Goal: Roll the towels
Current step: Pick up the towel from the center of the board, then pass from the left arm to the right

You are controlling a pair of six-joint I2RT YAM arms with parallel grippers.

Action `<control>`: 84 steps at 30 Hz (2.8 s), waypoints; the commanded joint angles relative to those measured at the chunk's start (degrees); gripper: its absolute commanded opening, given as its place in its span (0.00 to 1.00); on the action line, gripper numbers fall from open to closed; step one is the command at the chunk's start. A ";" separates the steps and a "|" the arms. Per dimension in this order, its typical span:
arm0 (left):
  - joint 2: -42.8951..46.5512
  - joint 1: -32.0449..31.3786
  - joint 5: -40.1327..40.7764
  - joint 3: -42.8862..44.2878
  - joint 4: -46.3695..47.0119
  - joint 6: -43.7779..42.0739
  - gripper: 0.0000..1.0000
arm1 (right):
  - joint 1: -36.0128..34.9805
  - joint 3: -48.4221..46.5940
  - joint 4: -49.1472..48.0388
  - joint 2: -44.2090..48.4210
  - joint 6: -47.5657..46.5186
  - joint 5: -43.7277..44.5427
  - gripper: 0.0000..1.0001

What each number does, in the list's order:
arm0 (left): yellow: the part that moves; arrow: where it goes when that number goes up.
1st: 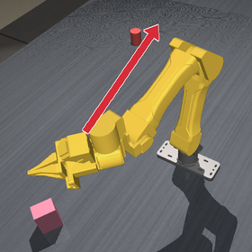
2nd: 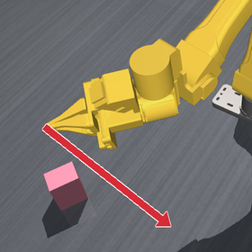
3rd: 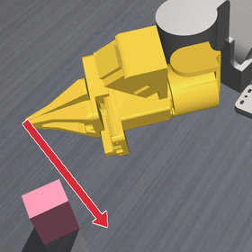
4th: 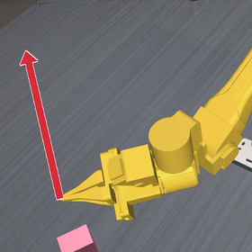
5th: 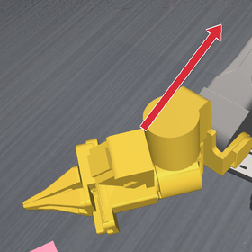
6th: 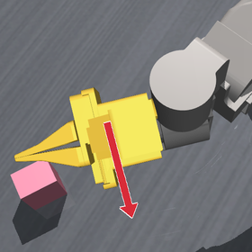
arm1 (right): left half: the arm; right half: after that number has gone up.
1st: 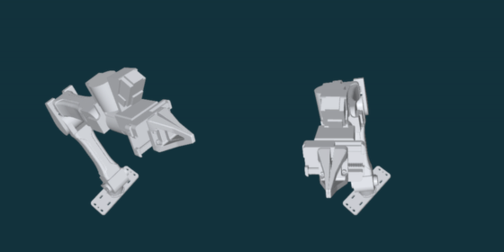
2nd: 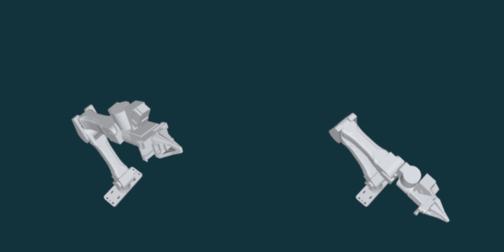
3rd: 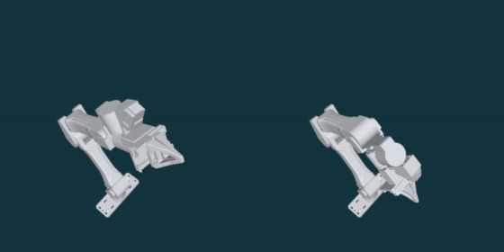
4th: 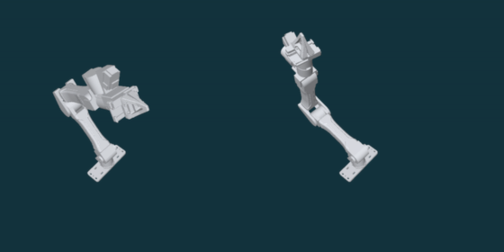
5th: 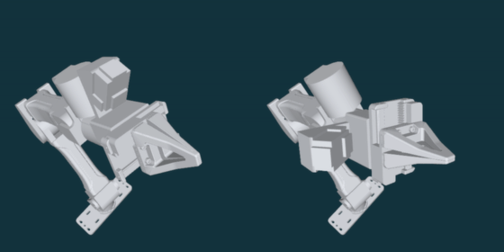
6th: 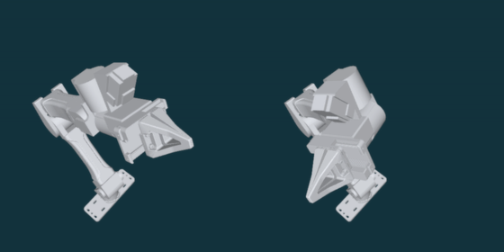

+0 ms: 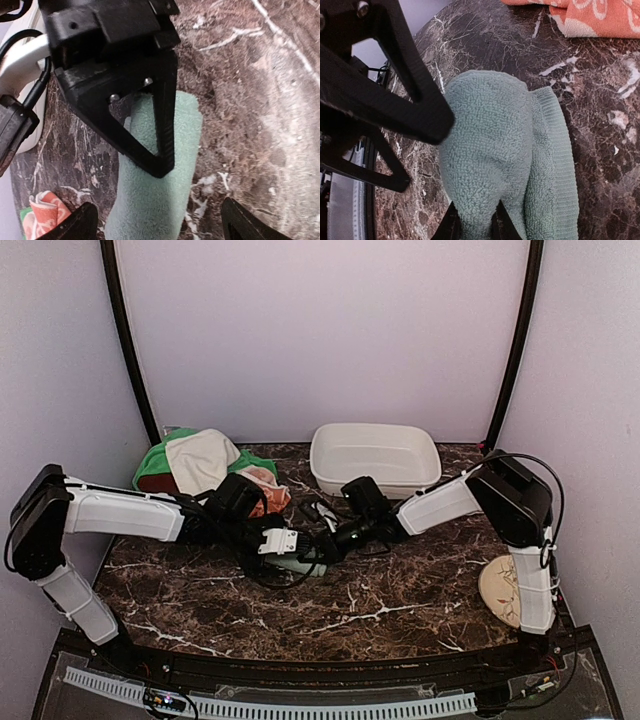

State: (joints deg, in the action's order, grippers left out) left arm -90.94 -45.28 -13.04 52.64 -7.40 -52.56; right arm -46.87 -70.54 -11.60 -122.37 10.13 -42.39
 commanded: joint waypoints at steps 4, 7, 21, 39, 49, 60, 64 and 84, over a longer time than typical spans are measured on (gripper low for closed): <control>-4.93 -2.74 12.38 -5.27 15.41 -10.45 0.88 | 0.36 3.95 -7.79 -2.85 18.69 -5.44 0.02; -6.53 -2.84 13.86 -7.57 20.01 -12.50 0.83 | 0.38 6.22 -17.19 -3.07 26.65 -7.63 0.01; -7.61 -3.13 15.47 -7.52 23.27 -11.04 0.34 | 1.72 10.41 -56.80 -6.65 62.06 -11.15 0.06; -10.22 -4.56 22.24 -3.67 24.15 -8.55 0.00 | 5.13 12.17 -49.42 -0.35 61.07 -10.96 0.21; -0.11 5.89 -11.95 20.58 -17.62 21.04 0.00 | 11.30 13.10 -6.46 29.12 13.71 20.80 1.00; 1.23 13.22 -32.35 30.69 -26.56 33.48 0.00 | 5.81 24.27 -15.84 44.89 7.69 22.53 1.00; 0.27 13.20 -35.18 32.52 -27.92 34.19 0.00 | -1.42 20.95 -15.87 43.33 4.09 25.15 1.00; 1.21 13.22 -54.54 33.35 -29.42 37.60 0.00 | -4.71 17.68 -34.38 35.81 13.75 9.20 0.94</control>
State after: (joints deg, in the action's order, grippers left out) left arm -91.02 -32.10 -60.12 83.61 -36.12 -16.93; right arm -54.02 -55.72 -38.26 -89.01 19.59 -27.46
